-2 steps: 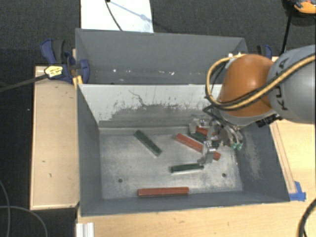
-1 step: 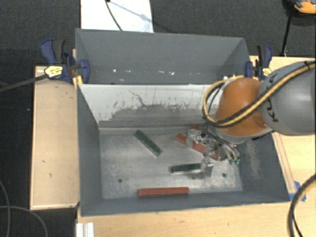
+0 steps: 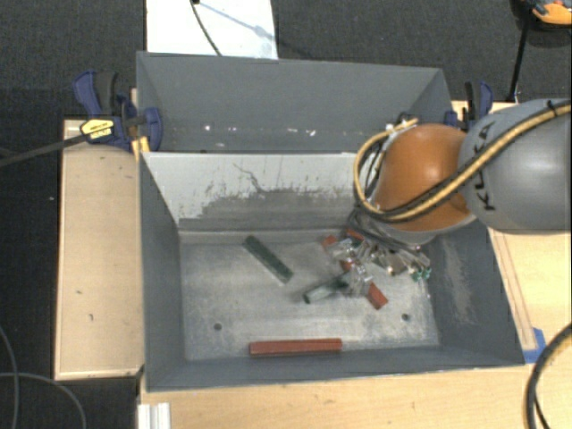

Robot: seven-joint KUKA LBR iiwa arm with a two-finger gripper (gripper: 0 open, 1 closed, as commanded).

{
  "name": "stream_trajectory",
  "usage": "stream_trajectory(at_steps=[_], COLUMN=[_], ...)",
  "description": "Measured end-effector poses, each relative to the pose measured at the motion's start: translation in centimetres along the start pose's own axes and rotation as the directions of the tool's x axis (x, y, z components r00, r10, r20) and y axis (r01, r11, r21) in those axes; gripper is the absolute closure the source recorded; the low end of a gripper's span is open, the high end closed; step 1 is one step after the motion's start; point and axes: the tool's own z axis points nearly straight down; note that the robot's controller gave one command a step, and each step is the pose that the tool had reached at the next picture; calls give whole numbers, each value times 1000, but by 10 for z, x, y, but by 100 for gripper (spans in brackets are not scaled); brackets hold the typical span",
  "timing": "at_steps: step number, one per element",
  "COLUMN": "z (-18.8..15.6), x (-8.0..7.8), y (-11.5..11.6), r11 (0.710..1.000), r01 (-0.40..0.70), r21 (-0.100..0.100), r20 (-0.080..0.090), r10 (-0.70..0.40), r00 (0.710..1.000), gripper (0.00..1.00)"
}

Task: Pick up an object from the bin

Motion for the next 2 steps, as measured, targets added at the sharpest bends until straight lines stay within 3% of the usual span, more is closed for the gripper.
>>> stream_trajectory(at_steps=[1,2], z=[1,-51], x=[0,13], y=[0,10], r11=[1000,1000], r01=[-1,-11], r21=[-1,-4], r20=[-1,-9], r10=[1,11], r00=[1000,1000], gripper=[100,100])
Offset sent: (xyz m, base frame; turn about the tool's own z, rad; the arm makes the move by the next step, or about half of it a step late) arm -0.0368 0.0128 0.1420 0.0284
